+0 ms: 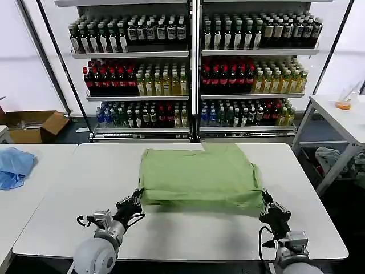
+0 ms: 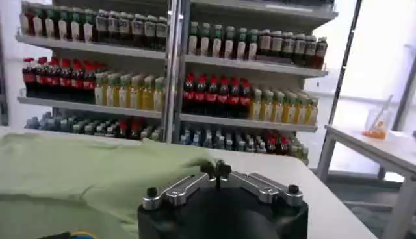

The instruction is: Fold and organize the clothes.

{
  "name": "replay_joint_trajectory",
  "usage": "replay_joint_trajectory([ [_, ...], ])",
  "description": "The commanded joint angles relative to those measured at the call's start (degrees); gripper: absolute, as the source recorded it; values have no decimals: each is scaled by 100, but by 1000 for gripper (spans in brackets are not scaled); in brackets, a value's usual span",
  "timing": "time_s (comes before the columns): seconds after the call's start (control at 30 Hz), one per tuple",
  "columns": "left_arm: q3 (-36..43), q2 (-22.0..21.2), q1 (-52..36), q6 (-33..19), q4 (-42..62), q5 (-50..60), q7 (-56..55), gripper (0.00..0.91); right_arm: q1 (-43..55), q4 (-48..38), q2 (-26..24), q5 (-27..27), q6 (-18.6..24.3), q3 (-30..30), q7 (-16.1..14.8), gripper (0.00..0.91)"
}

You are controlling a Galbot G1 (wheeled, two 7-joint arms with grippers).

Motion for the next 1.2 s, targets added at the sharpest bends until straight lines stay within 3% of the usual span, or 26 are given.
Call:
replay_joint_trajectory([
  [0.03, 306, -142, -811, -22, 994, 439, -34, 20, 963, -996, -124, 87, -10, -323, -5, 0],
  [0.23, 394, -185, -941, -19, 1216, 635, -81, 50, 1062, -1242, -7, -43, -66, -492, -8, 0],
  [0.27, 401, -189, -943, -20, 1235, 648, -99, 252, 1068, -1258, 19, -53, -67, -522, -10, 0],
  [0.3, 406, -191, -941, -21, 1237, 648, -104, 574, 1078, -1270, 37, -76, -70, -551, -16, 30],
  [0.33, 409, -197, -939, -19, 1249, 657, -113, 756, 1088, -1290, 67, -104, -73, -579, -26, 383],
  [0.37, 415, -209, -932, -21, 1261, 665, -116, 907, 1095, -1294, 80, -121, -82, -593, -33, 907],
  [0.5, 420, -237, -888, -42, 1234, 693, -139, 907, 1092, -1235, 128, -214, -337, -646, -127, 907],
  [0.9, 149, -164, -328, -155, 715, 658, -218, 907, 197, -478, 83, -170, -311, -173, -181, 907],
  [1.1, 166, -185, -314, -151, 886, 662, -222, 907, 40, -521, 152, 244, -408, -19, 25, 907],
  [1.2, 230, -198, -423, -138, 1063, 690, -245, 907, 316, -783, 175, 600, -656, -64, 128, 907],
])
